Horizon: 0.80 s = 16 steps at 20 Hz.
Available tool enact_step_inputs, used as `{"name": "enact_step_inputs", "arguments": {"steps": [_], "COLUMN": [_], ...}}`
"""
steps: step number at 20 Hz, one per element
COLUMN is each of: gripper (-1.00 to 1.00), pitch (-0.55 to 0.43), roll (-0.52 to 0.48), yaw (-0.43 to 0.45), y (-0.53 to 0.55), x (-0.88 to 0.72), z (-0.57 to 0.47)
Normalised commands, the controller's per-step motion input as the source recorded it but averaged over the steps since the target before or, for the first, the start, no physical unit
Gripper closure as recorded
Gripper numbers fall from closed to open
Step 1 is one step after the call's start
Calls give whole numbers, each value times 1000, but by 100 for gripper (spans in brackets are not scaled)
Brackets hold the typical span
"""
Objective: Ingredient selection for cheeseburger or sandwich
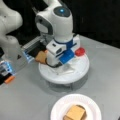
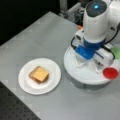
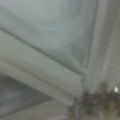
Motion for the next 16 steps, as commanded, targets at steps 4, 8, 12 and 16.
{"name": "enact_step_inputs", "arguments": {"steps": [4, 8, 12, 16], "gripper": [-100, -100, -100, -100], "pitch": [-185, -134, -112, -98], "roll": [-21, -5, 28, 42], "yaw": [-31, -7, 19, 20], "y": [-30, -31, 29, 122], "x": [-156, -206, -259, -282], "z": [-172, -122, -67, -21]}}
